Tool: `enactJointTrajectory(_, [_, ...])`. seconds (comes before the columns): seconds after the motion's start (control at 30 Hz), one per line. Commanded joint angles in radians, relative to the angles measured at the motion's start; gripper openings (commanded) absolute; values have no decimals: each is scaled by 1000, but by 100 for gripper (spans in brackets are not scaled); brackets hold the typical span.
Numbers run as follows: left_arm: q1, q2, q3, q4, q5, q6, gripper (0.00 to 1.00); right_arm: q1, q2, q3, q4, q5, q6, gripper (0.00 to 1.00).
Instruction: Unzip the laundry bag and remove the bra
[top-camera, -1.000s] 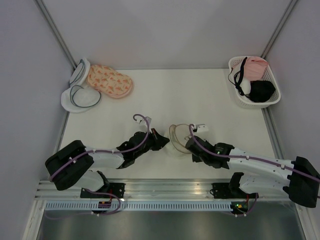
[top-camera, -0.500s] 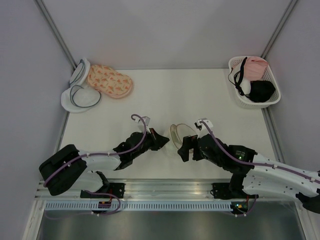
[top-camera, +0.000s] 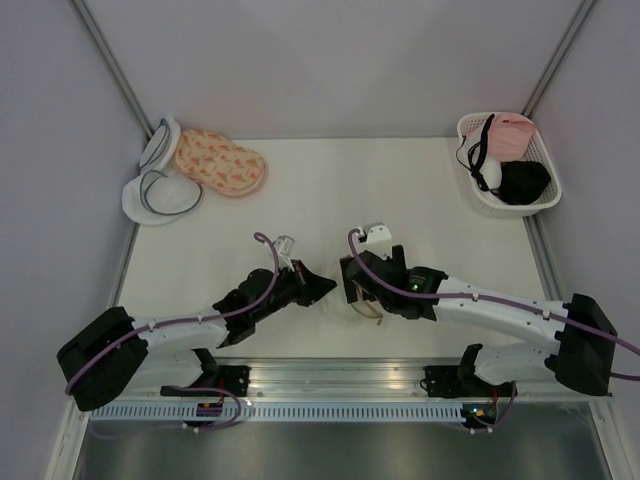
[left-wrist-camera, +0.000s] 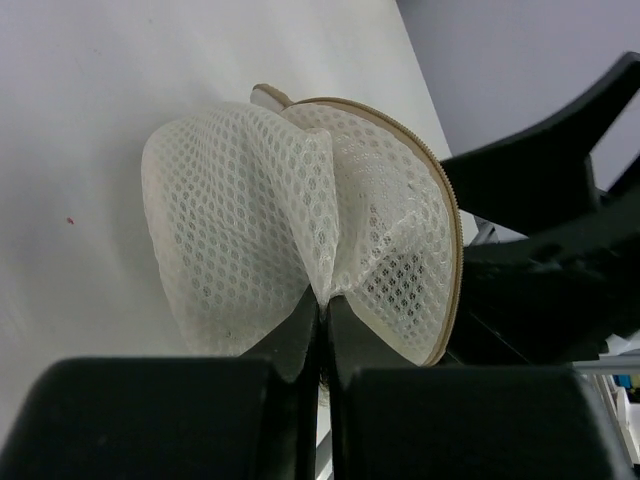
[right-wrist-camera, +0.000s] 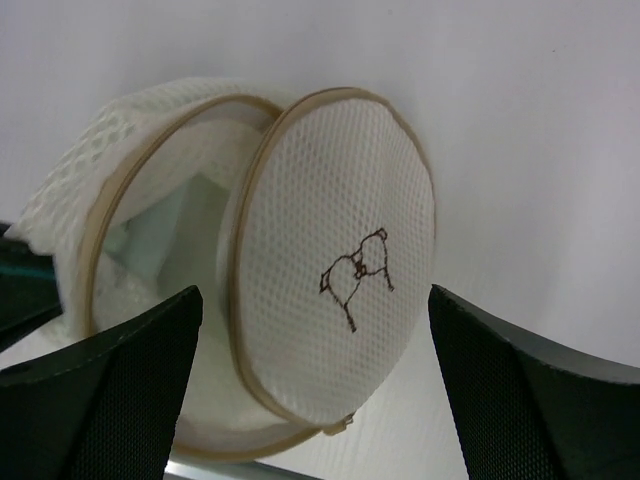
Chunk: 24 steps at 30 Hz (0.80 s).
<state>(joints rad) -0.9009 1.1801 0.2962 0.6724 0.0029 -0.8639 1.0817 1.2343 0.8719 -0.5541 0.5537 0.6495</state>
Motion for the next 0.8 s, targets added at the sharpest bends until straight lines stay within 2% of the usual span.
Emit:
enactJointTrajectory(0.0, [-4, -45, -12, 3, 28, 43, 2, -48, 54, 38, 14, 58, -21, 98])
enactJointTrajectory(0.2, [-4, -120, -60, -26, 2, 37, 2, -114, 73, 41, -237, 228, 203, 98])
enactJointTrajectory(0.23, [-4, -129, -71, -46, 2, 37, 2, -115, 51, 44, -330, 298, 293, 98])
enactJointTrajectory(0.33, [-3, -181, -86, -104, -33, 46, 2, -114, -22, 49, -504, 403, 413, 98])
enactJointTrajectory(0.4, [-4, -226, -95, -131, -56, 52, 2, -114, -73, 47, -529, 410, 426, 98])
enactJointTrajectory(0.43, [-3, -241, -106, -143, -61, 55, 2, -114, -131, 35, -482, 396, 395, 98])
enactJointTrajectory(0.5, [-4, -272, -112, -158, -70, 63, 2, -114, -197, 12, -375, 268, 219, 98])
enactJointTrajectory(0.53, [-4, -280, -118, -160, -72, 65, 2, -112, -266, -19, -251, 206, 158, 98])
enactJointTrajectory(0.57, [-4, -286, -121, -158, -70, 66, 2, -112, -300, -37, -187, 72, 110, 98])
enactJointTrajectory(0.6, [-3, -295, -124, -155, -66, 71, 2, -112, -330, -51, -140, 17, 51, 98])
enactJointTrajectory(0.63, [-3, -301, -127, -146, -57, 72, 2, -111, -411, -85, -19, -100, 17, 98])
enactJointTrajectory(0.67, [-4, -301, -127, -142, -50, 72, 2, -112, -412, -85, -18, -101, 16, 98])
enactJointTrajectory(0.7, [-3, -306, -134, -132, -44, 74, 2, -112, -453, -96, 49, -194, 1, 98])
enactJointTrajectory(0.77, [-4, -312, -140, -102, -26, 77, 2, -112, -475, -120, 92, -239, 7, 98])
